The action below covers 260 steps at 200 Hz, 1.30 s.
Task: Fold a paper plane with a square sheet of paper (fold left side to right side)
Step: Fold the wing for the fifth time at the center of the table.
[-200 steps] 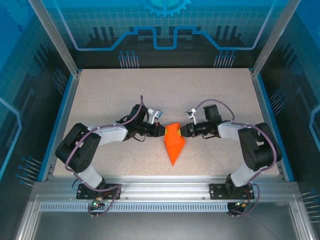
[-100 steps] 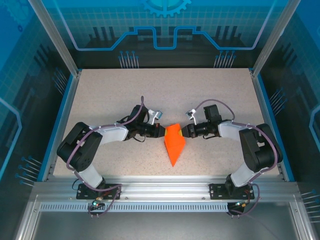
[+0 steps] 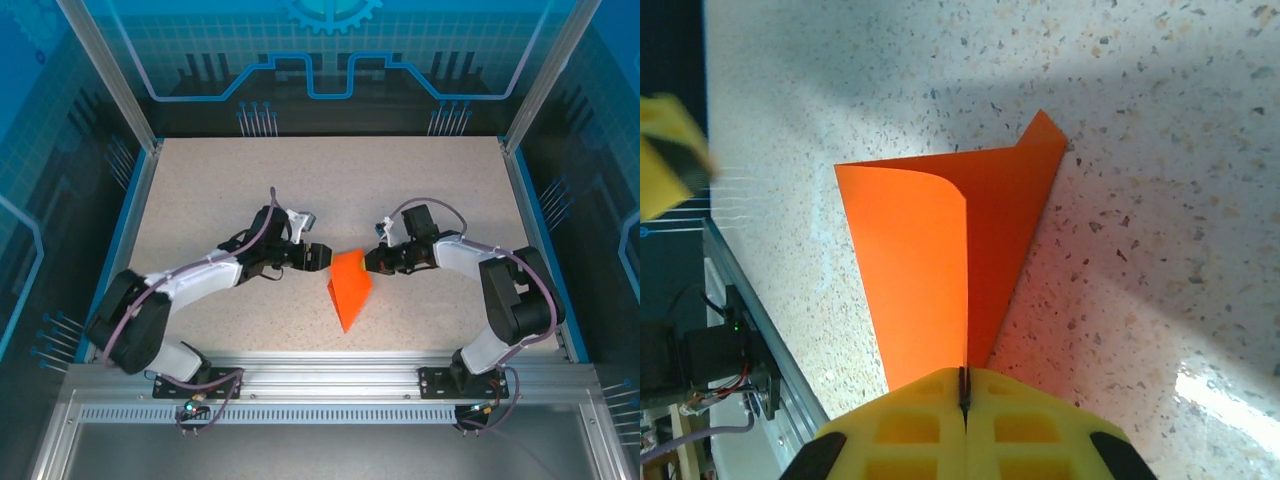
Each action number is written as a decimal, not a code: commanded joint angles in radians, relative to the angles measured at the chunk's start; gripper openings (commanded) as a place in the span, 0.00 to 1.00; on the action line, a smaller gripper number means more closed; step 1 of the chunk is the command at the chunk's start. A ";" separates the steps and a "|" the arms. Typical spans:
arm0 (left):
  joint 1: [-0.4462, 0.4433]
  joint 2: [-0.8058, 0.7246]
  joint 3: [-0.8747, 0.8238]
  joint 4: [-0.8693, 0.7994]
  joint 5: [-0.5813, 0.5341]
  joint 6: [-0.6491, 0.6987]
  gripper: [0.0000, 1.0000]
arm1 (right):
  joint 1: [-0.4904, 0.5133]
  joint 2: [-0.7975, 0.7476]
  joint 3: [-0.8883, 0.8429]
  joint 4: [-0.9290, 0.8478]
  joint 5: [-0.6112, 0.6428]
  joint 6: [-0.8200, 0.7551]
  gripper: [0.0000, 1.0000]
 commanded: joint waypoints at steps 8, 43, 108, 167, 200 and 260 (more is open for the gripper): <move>-0.146 -0.114 -0.002 -0.216 -0.238 0.115 0.73 | 0.037 0.020 0.093 -0.102 0.065 0.119 0.00; -0.355 -0.093 0.037 -0.345 -0.447 0.100 0.73 | 0.053 0.081 0.200 -0.196 0.105 0.164 0.00; -0.522 0.162 0.197 -0.409 -0.624 0.034 0.74 | 0.077 0.145 0.255 -0.222 0.121 0.210 0.00; -0.560 0.350 0.356 -0.524 -0.749 0.007 0.73 | 0.085 0.157 0.256 -0.215 0.129 0.223 0.00; -0.582 0.434 0.421 -0.581 -0.823 -0.003 0.71 | 0.088 0.163 0.255 -0.210 0.126 0.224 0.00; -0.585 0.468 0.448 -0.629 -0.871 -0.027 0.59 | 0.089 0.168 0.253 -0.211 0.125 0.225 0.00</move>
